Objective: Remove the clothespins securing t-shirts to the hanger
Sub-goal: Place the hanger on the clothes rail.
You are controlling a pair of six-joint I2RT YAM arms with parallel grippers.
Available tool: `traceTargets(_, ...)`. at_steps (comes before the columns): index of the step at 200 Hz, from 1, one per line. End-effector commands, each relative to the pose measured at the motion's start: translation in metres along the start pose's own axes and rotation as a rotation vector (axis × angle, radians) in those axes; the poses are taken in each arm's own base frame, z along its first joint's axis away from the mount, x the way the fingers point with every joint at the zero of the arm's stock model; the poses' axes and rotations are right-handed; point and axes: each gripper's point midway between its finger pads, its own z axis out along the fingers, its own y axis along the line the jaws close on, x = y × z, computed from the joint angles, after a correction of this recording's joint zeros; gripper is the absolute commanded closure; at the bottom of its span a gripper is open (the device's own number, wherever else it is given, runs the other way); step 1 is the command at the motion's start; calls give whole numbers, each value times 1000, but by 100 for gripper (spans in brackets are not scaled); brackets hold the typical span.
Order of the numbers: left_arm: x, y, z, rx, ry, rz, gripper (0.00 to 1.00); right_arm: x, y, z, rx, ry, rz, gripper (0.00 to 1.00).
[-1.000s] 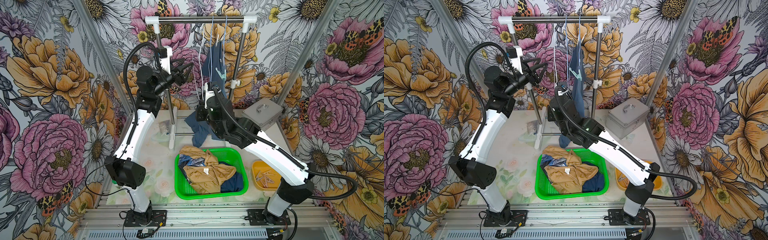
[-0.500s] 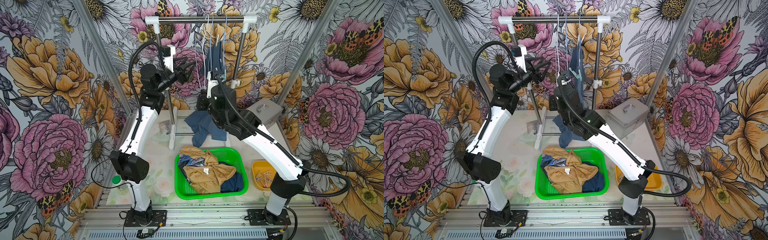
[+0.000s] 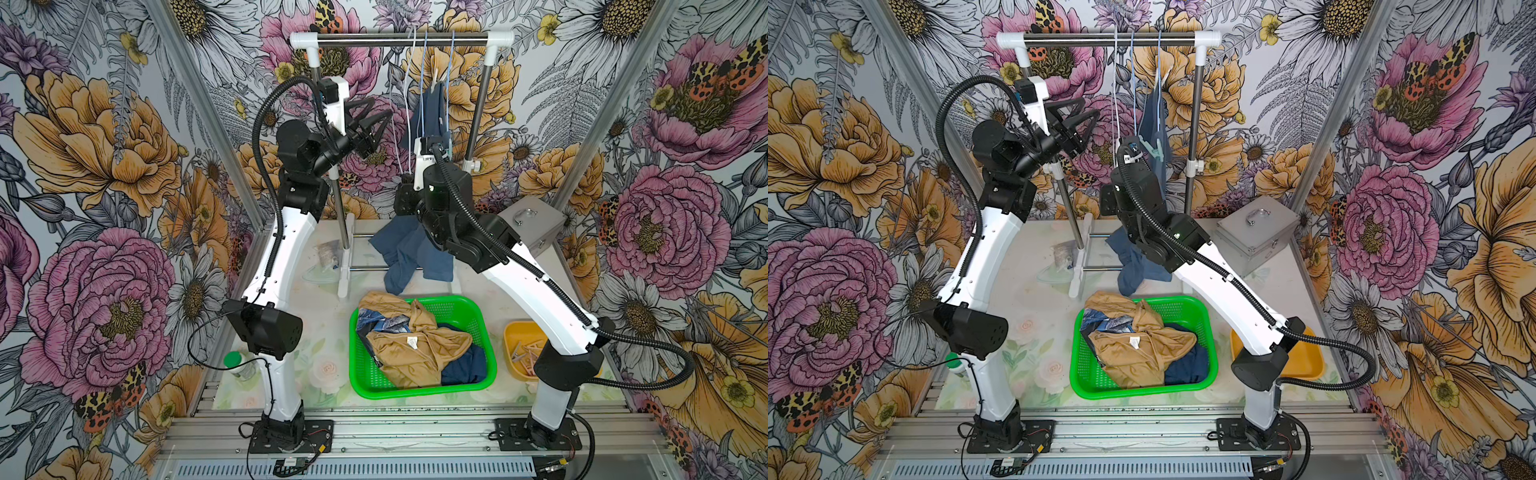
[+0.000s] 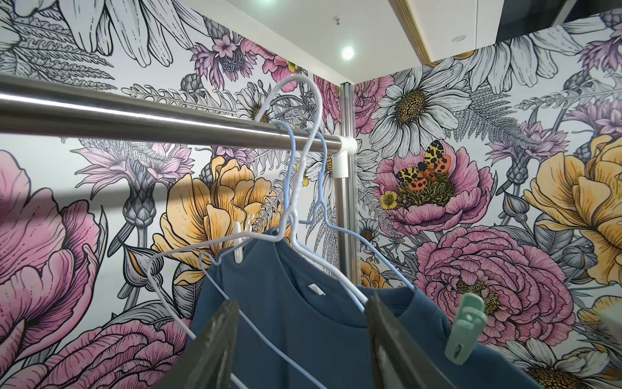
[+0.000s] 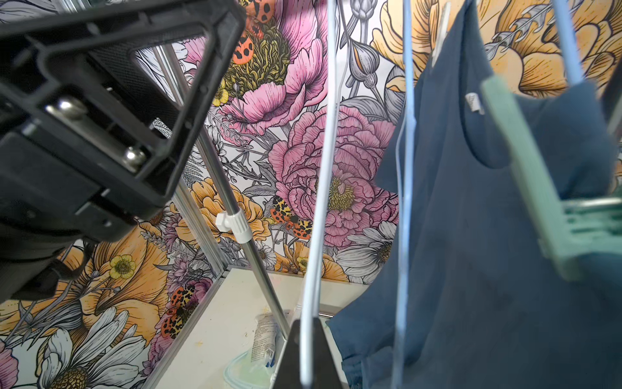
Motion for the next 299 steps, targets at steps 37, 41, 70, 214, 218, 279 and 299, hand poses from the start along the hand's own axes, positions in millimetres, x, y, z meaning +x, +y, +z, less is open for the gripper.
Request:
traceTargets(37, -2, 2, 4, 28, -35, 11, 39, -12, -9, 11, -8, -28, 20, 100)
traceTargets(41, -2, 2, 4, 29, -36, 13, 39, -11, -10, 12, -7, -25, 22, 100)
traceTargets(70, -1, 3, 4, 26, -35, 11, 40, -3, -8, 18, -15, -4, 27, 100)
traceTargets(214, 1, 3, 3, 21, -26, 7, 41, 8, -18, 33, -28, 63, 47, 100)
traceTargets(218, 0, 2, 3, 23, -28, 7, 41, 8, -18, 33, -30, 64, 48, 100)
traceTargets(279, 1, 2, 2, 24, -26, 5, 41, 8, -21, 20, 5, 60, 41, 61)
traceTargets(299, 0, 1, 2, 25, -25, 4, 41, 7, -25, 16, 31, 53, 39, 45)
